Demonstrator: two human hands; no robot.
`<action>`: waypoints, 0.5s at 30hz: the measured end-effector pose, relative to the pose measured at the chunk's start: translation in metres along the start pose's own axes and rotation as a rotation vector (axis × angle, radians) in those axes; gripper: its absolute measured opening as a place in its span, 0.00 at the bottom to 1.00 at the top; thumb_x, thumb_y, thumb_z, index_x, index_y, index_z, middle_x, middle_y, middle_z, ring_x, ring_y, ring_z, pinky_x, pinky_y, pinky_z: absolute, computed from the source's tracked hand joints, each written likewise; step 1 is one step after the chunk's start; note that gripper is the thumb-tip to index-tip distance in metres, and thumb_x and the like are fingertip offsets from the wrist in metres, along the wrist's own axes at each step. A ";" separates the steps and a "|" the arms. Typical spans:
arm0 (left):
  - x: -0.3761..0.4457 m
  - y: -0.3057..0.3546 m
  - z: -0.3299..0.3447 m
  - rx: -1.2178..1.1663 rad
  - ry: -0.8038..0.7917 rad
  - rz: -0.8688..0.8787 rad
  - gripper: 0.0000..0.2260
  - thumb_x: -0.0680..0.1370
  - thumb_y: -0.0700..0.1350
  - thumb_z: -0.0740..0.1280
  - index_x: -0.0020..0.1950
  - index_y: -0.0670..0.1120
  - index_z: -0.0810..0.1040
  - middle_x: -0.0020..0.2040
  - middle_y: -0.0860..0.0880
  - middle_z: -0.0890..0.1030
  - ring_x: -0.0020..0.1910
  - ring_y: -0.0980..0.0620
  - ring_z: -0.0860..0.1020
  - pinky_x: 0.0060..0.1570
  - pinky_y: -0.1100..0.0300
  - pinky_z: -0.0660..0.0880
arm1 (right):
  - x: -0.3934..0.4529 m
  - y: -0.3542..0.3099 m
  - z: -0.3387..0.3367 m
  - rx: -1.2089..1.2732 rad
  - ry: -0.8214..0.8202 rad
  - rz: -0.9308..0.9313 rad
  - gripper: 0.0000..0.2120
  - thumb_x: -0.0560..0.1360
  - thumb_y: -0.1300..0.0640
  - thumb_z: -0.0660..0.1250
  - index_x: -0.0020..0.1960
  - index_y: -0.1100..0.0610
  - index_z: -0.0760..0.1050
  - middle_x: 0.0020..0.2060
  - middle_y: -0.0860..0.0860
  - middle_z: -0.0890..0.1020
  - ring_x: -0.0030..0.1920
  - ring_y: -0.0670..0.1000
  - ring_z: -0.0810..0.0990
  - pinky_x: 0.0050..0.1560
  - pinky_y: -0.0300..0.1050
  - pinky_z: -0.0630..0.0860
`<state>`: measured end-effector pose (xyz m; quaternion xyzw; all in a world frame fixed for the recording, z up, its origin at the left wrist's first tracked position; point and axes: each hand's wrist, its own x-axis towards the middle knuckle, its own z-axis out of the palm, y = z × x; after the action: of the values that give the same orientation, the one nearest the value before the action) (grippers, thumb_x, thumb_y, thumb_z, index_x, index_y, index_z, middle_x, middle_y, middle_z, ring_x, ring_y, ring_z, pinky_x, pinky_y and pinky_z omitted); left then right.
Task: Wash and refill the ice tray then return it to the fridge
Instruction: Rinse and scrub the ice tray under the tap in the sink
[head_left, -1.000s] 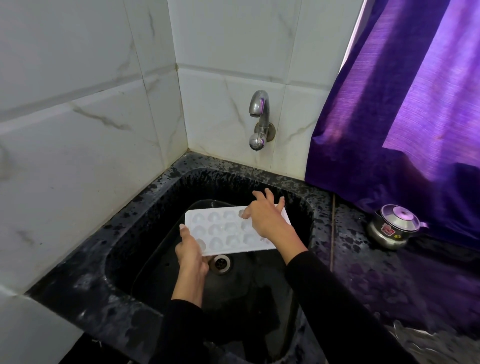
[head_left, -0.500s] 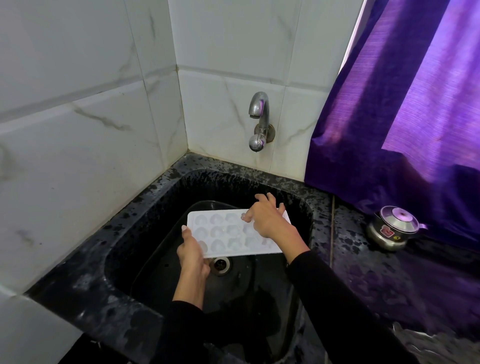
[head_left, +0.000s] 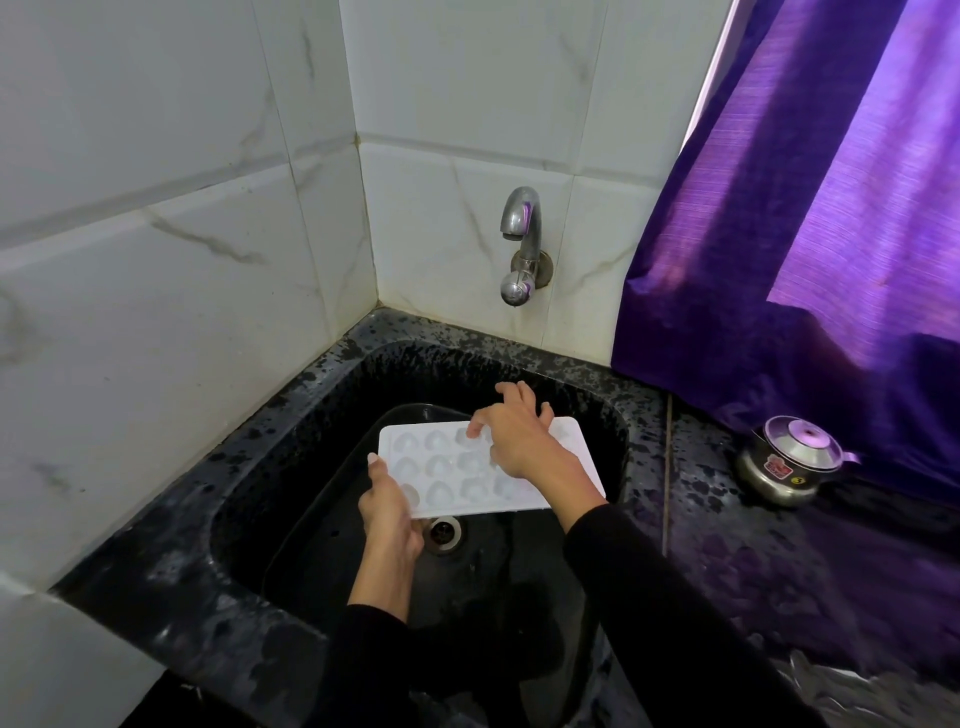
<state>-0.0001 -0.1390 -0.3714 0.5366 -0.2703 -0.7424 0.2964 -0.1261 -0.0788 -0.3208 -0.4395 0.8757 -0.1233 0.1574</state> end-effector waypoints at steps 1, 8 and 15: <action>-0.001 0.000 0.000 0.005 -0.003 0.000 0.18 0.80 0.59 0.56 0.47 0.45 0.72 0.42 0.44 0.80 0.40 0.43 0.80 0.50 0.42 0.78 | 0.000 -0.001 0.001 -0.017 -0.011 -0.004 0.23 0.74 0.74 0.63 0.61 0.52 0.77 0.77 0.58 0.48 0.77 0.60 0.38 0.73 0.65 0.40; -0.003 -0.002 0.000 0.025 -0.005 0.010 0.18 0.81 0.59 0.55 0.44 0.46 0.72 0.43 0.44 0.80 0.40 0.43 0.80 0.49 0.43 0.79 | -0.004 -0.005 0.007 -0.121 -0.048 -0.030 0.29 0.73 0.77 0.60 0.63 0.49 0.77 0.77 0.59 0.50 0.77 0.63 0.38 0.72 0.68 0.39; -0.004 -0.005 0.001 0.058 -0.018 0.002 0.20 0.81 0.60 0.54 0.51 0.44 0.73 0.44 0.43 0.81 0.42 0.42 0.81 0.50 0.44 0.79 | -0.004 -0.008 0.004 -0.187 -0.038 0.002 0.27 0.73 0.76 0.60 0.64 0.51 0.76 0.76 0.59 0.51 0.76 0.64 0.38 0.72 0.69 0.39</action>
<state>-0.0008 -0.1326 -0.3717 0.5381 -0.2950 -0.7387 0.2789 -0.1161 -0.0808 -0.3208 -0.4538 0.8807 -0.0324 0.1321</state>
